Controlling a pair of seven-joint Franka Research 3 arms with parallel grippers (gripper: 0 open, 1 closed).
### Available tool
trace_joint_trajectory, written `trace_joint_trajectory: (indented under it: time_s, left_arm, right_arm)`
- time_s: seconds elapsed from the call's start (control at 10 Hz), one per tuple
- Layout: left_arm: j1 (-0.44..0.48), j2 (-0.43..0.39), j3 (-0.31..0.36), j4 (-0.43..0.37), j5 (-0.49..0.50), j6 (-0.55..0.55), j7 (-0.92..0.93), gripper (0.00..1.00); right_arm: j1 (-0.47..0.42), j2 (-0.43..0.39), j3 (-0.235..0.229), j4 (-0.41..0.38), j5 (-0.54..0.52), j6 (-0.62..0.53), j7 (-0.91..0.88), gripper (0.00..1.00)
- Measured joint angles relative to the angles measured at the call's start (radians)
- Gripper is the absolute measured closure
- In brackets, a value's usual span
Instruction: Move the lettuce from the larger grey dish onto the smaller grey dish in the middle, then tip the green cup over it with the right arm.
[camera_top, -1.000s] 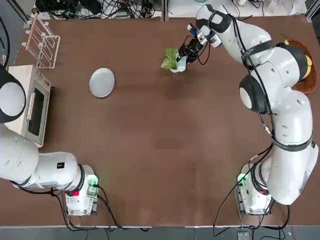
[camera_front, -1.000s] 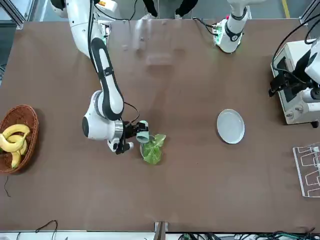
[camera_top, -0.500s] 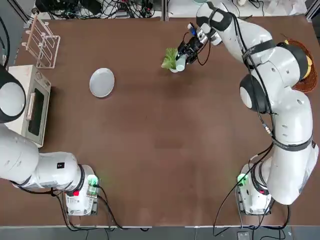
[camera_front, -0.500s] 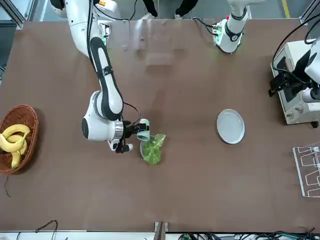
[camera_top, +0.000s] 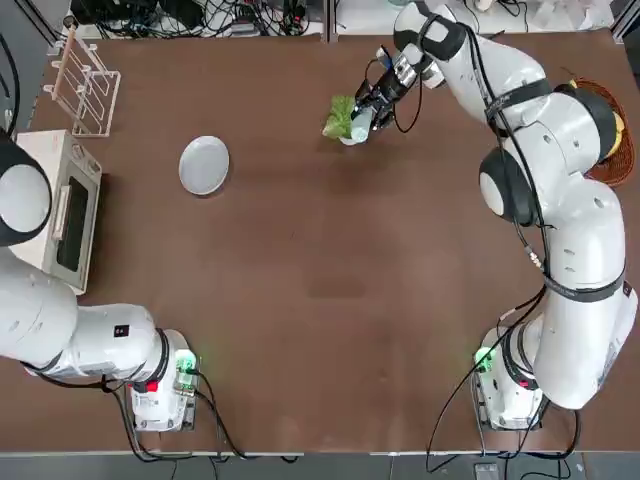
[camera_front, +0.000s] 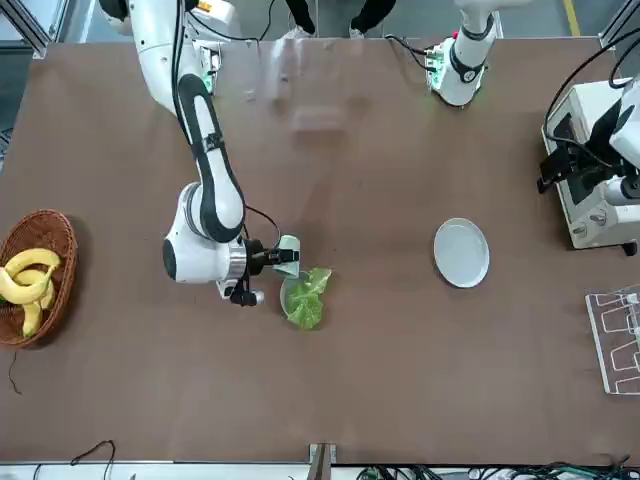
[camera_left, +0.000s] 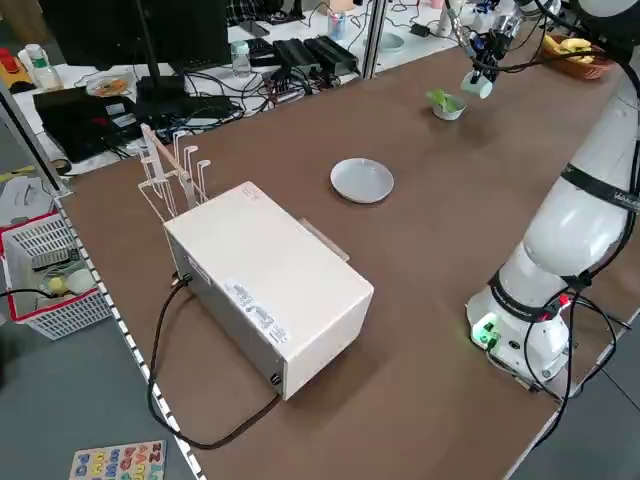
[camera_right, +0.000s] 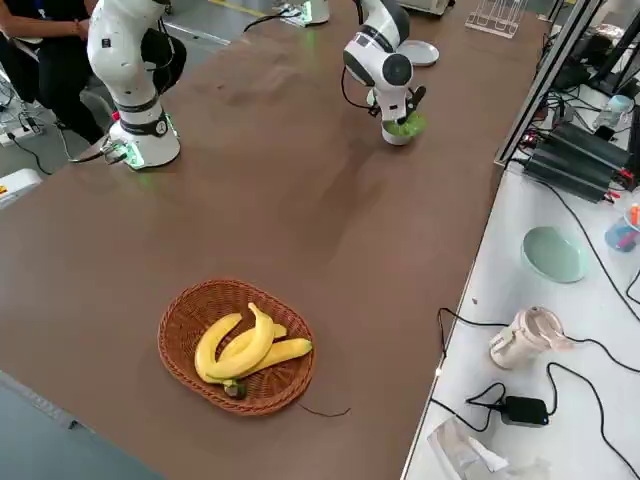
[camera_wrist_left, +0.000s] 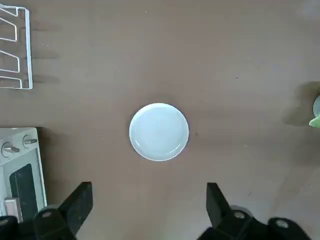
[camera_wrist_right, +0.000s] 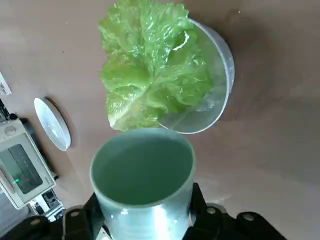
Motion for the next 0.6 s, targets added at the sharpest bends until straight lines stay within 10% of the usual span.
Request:
trace_joint_trajectory:
  time_s: [0.6]
  left_arm:
    - [0.000, 0.000, 0.001, 0.000, 0.000, 0.000, 0.000, 0.00]
  right_arm:
    - [-0.009, 0.011, 0.001, 0.026, 0.003, -0.022, 0.136, 0.31]
